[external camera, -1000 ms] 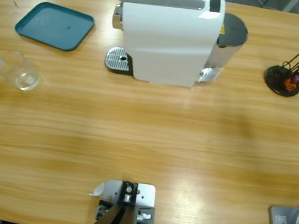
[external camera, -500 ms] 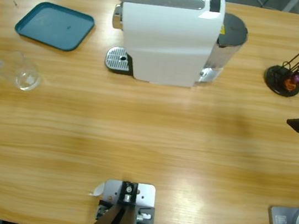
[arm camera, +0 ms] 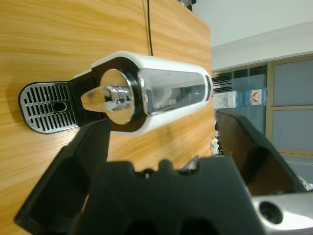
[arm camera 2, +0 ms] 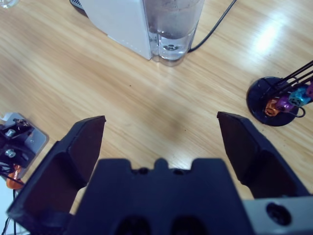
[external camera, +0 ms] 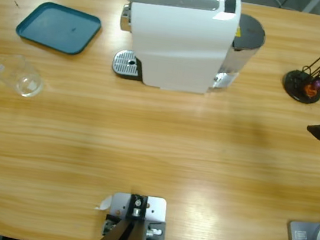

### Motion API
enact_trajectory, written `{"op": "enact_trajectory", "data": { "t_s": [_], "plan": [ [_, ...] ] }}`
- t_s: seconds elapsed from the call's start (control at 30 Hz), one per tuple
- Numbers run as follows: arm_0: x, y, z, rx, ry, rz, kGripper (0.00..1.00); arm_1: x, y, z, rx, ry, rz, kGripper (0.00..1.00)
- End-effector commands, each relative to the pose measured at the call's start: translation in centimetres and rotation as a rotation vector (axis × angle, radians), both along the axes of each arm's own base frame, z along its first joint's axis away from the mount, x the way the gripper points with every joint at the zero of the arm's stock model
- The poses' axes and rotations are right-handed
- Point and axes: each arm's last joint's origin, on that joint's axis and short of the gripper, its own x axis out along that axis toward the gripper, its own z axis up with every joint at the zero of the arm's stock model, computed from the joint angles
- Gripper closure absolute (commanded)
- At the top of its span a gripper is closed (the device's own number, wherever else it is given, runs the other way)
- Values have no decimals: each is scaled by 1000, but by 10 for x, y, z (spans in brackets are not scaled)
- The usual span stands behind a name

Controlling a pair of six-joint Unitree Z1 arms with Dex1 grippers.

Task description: Pour coffee

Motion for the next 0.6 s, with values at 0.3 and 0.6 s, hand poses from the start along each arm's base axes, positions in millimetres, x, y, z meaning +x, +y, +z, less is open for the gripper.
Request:
{"op": "enact_trajectory", "data": {
  "t_s": [0.3,0.6],
  "plan": [
    [38,-24,-42,7,93,-102,647,6,5,-10,-34,36,-9,0],
    [34,-22,-33,10,37,-121,1000,5,4,-10,-32,33,-9,0]
  ]
}}
